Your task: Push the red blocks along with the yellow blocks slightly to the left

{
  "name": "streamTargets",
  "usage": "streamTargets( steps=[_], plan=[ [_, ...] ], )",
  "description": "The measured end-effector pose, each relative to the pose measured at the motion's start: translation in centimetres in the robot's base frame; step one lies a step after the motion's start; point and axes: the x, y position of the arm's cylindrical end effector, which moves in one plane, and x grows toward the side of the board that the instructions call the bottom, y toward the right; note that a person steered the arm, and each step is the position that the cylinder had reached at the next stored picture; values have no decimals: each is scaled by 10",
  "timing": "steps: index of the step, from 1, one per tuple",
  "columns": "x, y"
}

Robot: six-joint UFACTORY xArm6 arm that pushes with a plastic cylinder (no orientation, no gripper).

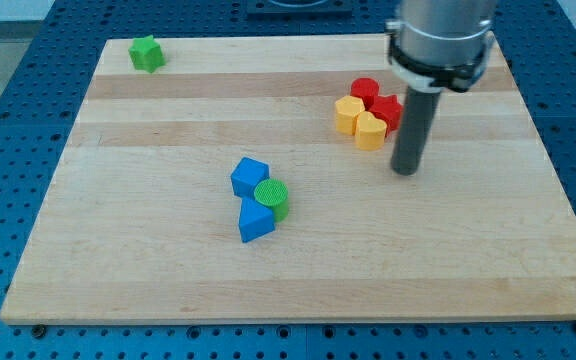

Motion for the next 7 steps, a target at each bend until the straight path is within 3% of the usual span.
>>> streamTargets(
  steps=[3, 5, 7],
  plan=[
    [-64, -15],
    [-67, -56],
    [-86, -61]
  ],
)
